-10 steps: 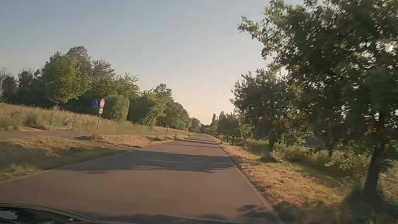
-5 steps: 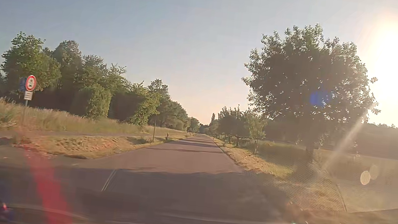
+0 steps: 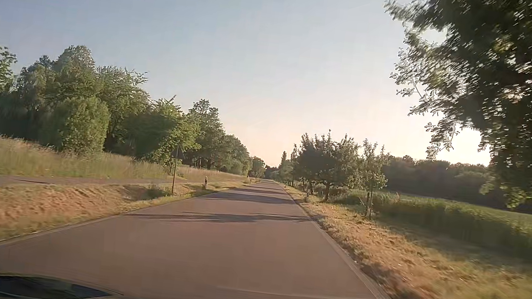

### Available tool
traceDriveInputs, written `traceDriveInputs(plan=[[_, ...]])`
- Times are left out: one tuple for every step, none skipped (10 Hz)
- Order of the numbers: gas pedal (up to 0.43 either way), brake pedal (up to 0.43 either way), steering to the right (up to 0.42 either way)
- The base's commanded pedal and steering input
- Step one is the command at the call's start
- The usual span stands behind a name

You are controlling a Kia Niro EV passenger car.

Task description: Follow the waypoints while adhering to traffic rules and regulations

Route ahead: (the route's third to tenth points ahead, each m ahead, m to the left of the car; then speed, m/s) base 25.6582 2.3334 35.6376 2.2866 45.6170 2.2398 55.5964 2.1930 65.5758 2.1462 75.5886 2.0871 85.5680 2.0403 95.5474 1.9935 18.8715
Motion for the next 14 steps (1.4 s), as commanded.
traceDriveInputs(plan=[[0.339, 0.000, 0.004], [0.339, 0.000, 0.004], [0.339, 0.000, 0.004], [0.339, 0.000, 0.004], [0.339, 0.000, 0.002], [0.339, 0.000, 0.001], [0.331, 0.000, 0.001], [0.331, 0.000, 0.001], [0.331, 0.000, 0.001], [0.331, 0.000, 0.000], [0.331, 0.000, 0.000], [0.331, 0.000, 0.001], [0.331, 0.000, 0.001], [0.331, 0.000, 0.001]])
